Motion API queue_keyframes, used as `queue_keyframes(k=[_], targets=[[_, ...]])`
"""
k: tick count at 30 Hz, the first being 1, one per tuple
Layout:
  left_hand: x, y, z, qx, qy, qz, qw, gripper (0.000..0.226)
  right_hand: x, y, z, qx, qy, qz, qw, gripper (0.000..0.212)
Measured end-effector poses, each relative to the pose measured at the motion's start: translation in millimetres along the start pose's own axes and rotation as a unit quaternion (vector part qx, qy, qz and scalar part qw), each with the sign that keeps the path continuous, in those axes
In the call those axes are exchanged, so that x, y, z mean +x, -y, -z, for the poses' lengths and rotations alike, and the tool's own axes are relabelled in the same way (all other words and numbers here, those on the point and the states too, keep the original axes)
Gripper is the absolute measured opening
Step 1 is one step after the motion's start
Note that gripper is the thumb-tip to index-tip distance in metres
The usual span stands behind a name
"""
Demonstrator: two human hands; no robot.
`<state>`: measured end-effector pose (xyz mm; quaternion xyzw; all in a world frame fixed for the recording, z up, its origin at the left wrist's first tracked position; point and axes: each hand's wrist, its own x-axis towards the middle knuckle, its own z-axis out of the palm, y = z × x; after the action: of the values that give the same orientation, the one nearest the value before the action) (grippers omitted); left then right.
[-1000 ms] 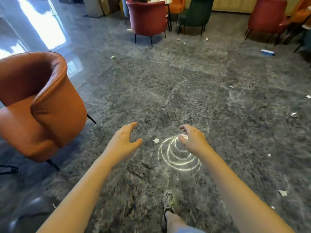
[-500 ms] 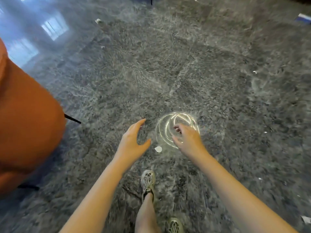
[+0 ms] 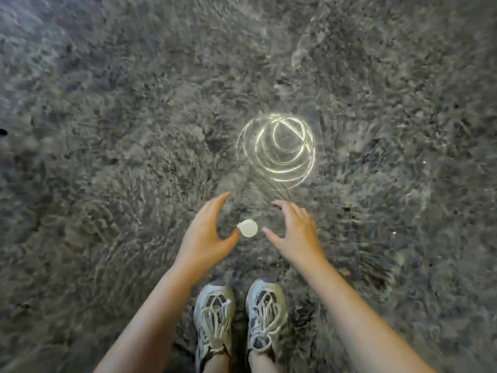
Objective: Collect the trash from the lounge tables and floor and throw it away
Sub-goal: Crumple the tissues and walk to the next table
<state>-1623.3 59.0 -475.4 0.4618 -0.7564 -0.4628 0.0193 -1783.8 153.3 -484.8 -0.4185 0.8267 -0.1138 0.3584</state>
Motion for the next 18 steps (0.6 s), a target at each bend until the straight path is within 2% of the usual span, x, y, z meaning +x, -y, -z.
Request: queue_keyframes(k=[7, 11, 15, 18], targets=[[51.4, 131.2, -103.4, 0.012, 0.030, 0.015, 0.999, 0.081, 69.1, -84.3, -157.3, -0.021, 0.043, -0.050, 0.998, 0.066], [49.4, 162.9, -129.4, -0.005, 0.050, 0.028, 0.998, 0.090, 80.4, -96.3, -200.7, -0.067, -0.023, -0.062, 0.996, 0.072], [43.7, 168.3, -134.8, -0.011, 0.050, 0.034, 0.998, 0.091, 82.5, -95.3, -216.3, -0.093, -0.119, -0.046, 0.987, 0.053], [40.3, 160.1, -128.2, -0.008, 0.044, 0.028, 0.999, 0.088, 82.0, -90.3, -208.0, -0.035, -0.100, -0.063, 0.992, 0.030]])
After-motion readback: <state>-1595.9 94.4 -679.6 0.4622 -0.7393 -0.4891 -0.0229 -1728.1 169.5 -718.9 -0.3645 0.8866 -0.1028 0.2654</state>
